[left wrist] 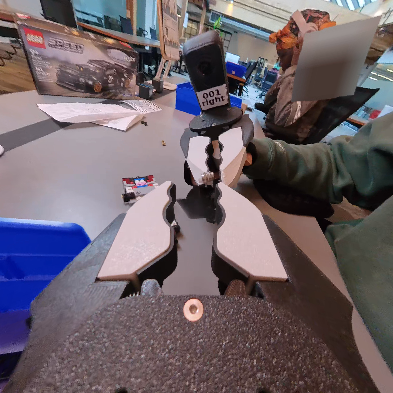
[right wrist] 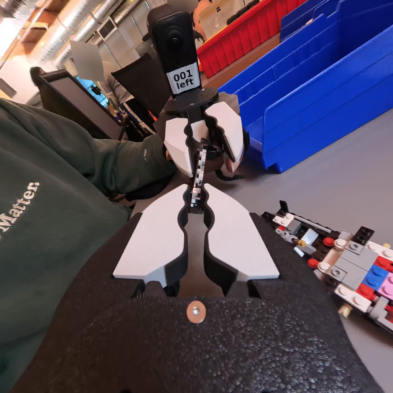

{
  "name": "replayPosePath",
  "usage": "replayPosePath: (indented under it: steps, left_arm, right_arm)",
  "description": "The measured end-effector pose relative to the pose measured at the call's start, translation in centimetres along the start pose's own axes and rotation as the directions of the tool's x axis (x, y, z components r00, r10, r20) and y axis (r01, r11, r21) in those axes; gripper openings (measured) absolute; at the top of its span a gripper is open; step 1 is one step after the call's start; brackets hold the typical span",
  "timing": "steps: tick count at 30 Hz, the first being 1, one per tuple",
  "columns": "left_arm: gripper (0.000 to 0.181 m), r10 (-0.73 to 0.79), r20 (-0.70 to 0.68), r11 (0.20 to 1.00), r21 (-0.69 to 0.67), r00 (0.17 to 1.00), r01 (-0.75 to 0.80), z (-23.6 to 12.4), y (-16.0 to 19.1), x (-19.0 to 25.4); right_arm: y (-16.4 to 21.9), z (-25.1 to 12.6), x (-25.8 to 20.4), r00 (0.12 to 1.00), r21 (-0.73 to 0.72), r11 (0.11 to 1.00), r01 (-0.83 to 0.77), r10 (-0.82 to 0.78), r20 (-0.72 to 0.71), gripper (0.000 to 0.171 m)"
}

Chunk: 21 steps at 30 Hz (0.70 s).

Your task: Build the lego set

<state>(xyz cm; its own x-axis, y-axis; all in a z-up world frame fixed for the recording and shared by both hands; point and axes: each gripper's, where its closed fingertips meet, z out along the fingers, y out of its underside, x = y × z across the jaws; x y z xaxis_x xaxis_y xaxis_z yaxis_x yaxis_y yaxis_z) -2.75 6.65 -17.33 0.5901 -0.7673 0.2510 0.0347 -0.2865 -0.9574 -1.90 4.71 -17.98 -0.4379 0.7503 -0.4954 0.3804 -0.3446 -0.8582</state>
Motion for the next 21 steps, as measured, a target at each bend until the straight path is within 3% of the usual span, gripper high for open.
replayPosePath:
  steps: [4,8,15,21]
  left_arm:
    - [0.022,0.008,-0.027,0.999,-0.031,1.0,-0.008,0.3,0.6,0.5]
    - [0.024,-0.02,-0.044,1.0,0.007,0.999,0.021,0.2,0.0,0.6]
    - [0.043,0.183,-0.014,0.982,-0.039,0.983,-0.184,0.3,0.6,1.2]
    - [0.031,0.28,-0.024,0.954,-0.102,0.96,-0.281,1.1,1.9,2.0]
  right_arm:
    - [0.6,0.2,0.3,1.0,-0.032,0.999,-0.003,0.003,-0.021,0.009]
    - [-0.2,-0.3,-0.2,1.0,0.006,1.0,-0.003,0.003,0.001,0.009]
    - [-0.5,-0.9,-0.7,0.995,0.02,0.997,-0.077,0.076,0.064,0.009]
    - [0.2,-0.7,-0.7,0.976,-0.009,0.983,-0.184,0.184,0.114,0.009]
